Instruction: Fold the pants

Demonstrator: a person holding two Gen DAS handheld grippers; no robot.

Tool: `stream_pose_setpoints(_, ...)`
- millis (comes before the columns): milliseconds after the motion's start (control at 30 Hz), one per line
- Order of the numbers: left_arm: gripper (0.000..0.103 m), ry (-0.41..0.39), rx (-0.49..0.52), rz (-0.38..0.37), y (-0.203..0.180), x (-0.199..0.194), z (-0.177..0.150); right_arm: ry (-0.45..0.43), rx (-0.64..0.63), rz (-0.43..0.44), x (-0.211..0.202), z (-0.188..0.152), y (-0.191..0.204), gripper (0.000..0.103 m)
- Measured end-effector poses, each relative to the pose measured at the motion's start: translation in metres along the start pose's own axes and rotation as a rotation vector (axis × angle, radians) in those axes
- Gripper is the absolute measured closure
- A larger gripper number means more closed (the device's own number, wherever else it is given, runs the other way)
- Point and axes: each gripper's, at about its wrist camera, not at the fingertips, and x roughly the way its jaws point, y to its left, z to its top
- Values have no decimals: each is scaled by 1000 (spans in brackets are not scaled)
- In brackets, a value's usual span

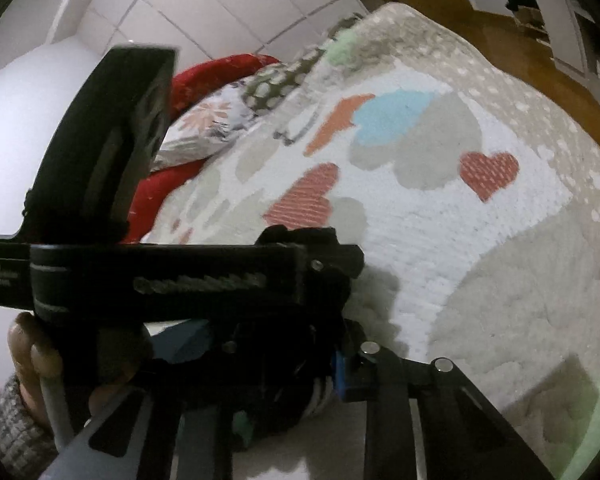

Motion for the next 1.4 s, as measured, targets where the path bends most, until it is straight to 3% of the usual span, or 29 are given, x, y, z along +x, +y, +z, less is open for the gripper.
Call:
stream_pose_setpoints(167,75,-131,-120,-36,36,-54,-38,6,-109,62,-10,-4,46,77)
stream_pose_setpoints(267,74,-186,-211,-24,69,-72,-72,55,-185,114,-2,-15,79,75)
stream_pose_setpoints(333,67,-206,-321,-9,97,-75,-100,106,-215,147,11,-25,95,74)
stream_pose_setpoints(400,63,-212,-413,22,119,-78,-125,175,-231,175,30,-38,109,59)
stream_pose_setpoints(433,62,-221,-461,54,130,-82,-140,219,-228,191,42,-47,113,44)
stream_pose_setpoints(467,62,-232,-492,74,139,-88,-153,269,-222,206,54,-58,116,40)
stream_pose_setpoints(567,57,-287,-565,52,155,-109,-190,296,-276,177,62,-78,128,40)
stream_pose_setpoints(633,48,-338,-601,56,159,-125,-211,303,-306,170,54,-78,135,39)
stream_pose_setpoints(700,45,-378,-614,69,158,-137,-225,297,-302,167,42,-73,134,39)
stream_pose_setpoints(800,41,-420,-611,95,153,-148,-243,212,-295,127,15,-57,127,37)
stream_pose_setpoints(933,41,-420,-593,74,149,-151,-255,119,-214,-43,10,-26,96,29)
stream_pose_setpoints(1033,41,-413,-598,74,147,-152,-263,185,-156,-68,45,-16,72,28)
stream_pose_setpoints(1100,41,-415,-598,89,145,-156,-269,271,-102,-29,73,-21,61,28)
stream_pose_setpoints(1133,41,-423,-598,107,144,-160,-273,258,-99,0,75,-24,62,39)
stream_pose_setpoints(1167,41,-429,-600,125,144,-163,-275,252,-101,46,73,-26,64,69)
stream_pose_setpoints(1233,41,-440,-612,148,146,-168,-279,264,-67,123,67,-27,68,83)
stream_pose_setpoints(1400,41,-454,-633,166,149,-173,-282,146,-36,74,31,-13,62,88)
